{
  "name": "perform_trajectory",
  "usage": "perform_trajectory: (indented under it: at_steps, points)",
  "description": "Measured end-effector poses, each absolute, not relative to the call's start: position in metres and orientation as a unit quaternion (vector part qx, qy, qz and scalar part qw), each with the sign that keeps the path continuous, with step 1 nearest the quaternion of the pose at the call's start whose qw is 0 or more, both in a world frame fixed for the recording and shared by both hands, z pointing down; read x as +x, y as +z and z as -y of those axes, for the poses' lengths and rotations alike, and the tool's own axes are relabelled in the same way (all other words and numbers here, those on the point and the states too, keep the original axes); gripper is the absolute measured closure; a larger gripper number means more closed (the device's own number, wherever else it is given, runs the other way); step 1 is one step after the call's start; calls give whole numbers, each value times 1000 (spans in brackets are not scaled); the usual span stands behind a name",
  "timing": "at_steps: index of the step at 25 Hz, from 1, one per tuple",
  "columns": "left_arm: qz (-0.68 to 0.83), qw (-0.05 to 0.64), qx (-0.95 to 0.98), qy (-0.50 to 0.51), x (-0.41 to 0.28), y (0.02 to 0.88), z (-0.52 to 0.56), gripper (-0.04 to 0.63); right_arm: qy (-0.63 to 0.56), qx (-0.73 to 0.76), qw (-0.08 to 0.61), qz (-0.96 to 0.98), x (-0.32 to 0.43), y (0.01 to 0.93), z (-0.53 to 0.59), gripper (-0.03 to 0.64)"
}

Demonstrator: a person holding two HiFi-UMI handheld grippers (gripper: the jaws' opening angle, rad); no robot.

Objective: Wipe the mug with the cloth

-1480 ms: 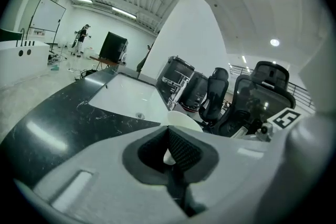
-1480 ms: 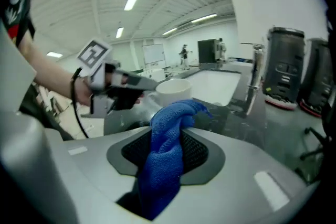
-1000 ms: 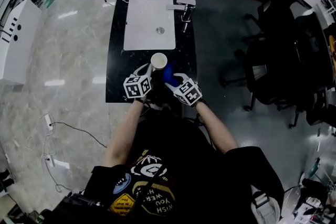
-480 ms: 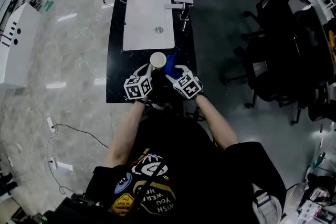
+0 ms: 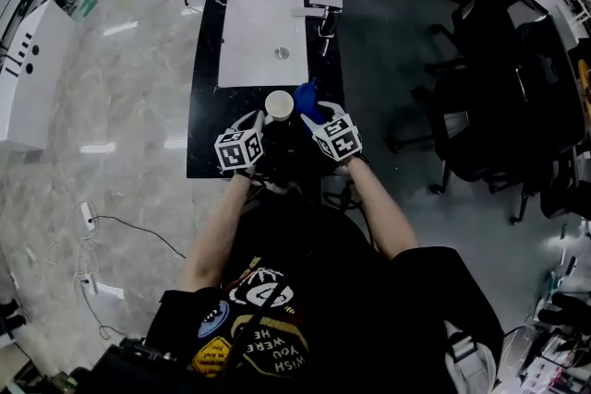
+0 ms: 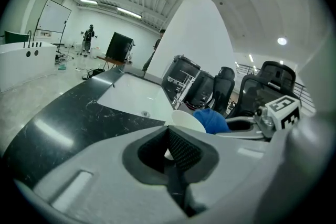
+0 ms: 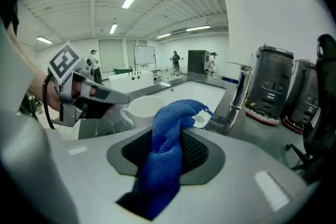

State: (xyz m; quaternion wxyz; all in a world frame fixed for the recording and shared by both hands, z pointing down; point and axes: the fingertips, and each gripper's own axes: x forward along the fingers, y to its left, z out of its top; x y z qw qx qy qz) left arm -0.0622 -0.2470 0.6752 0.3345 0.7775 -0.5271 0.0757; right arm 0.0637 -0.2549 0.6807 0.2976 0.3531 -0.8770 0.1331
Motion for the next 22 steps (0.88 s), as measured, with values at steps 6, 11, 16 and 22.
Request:
perform_trajectory:
  at_steps: [6, 11, 16, 22]
  points:
    - [518, 338, 782, 78, -56, 676, 241, 592, 94, 233, 351, 902, 28, 708, 164, 472]
    - [523, 332, 781, 78, -64, 671, 241, 592, 131, 360, 308, 871, 67, 698, 215, 471]
    - [531, 328, 776, 92, -62, 673, 247, 592, 117, 365, 334, 861, 59, 694, 263, 471]
    - [485, 347, 799, 81, -37, 673, 240, 592, 117, 253, 363, 889, 34, 709, 182, 469]
